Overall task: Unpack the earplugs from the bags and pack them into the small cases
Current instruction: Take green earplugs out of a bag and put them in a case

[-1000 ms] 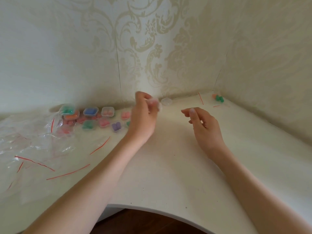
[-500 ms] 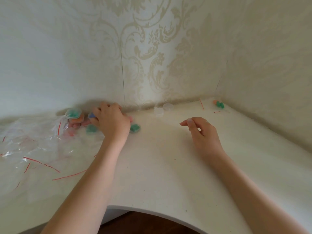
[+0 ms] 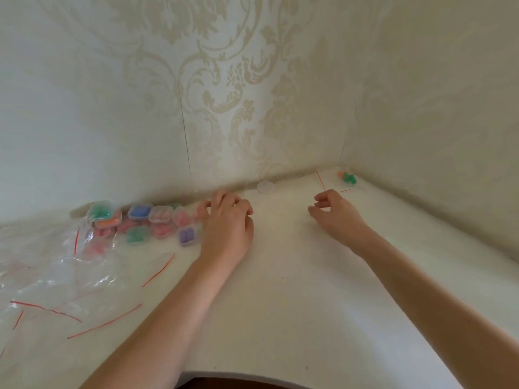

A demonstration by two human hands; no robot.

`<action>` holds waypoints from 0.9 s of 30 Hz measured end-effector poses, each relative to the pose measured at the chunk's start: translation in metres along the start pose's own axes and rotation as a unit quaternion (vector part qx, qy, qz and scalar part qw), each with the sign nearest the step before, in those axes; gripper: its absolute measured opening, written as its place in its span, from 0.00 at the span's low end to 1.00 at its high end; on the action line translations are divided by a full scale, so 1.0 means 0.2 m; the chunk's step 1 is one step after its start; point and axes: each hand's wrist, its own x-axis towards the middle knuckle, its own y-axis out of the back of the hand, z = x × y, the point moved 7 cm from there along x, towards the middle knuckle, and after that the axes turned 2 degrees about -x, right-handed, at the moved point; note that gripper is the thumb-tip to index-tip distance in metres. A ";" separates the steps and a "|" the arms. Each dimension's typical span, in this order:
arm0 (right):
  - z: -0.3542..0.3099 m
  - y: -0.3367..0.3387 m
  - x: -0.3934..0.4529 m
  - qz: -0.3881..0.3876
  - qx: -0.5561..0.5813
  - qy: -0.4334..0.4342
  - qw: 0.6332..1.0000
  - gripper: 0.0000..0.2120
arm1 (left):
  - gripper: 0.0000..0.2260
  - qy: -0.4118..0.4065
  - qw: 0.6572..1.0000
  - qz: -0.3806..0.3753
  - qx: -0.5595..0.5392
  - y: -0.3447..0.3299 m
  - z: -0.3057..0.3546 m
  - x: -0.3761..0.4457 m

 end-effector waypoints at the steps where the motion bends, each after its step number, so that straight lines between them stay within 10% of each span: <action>1: -0.02 0.03 0.06 0.006 -0.021 0.000 1.000 0.18 | 0.07 0.008 1.000 -0.006 -0.002 0.00 0.00 0.00; 6: -0.02 0.17 0.39 0.110 -0.184 0.030 0.976 0.25 | 0.05 0.029 0.999 -0.024 -0.006 0.01 -0.01 0.00; 10: 0.19 0.04 0.53 0.030 -0.295 -0.028 0.955 0.26 | 0.05 0.019 1.000 0.013 0.004 0.02 -0.03 0.01; 27: -0.02 0.25 0.06 0.309 0.076 0.123 0.940 0.09 | 0.06 0.005 0.984 -0.021 -0.177 0.03 0.06 -0.01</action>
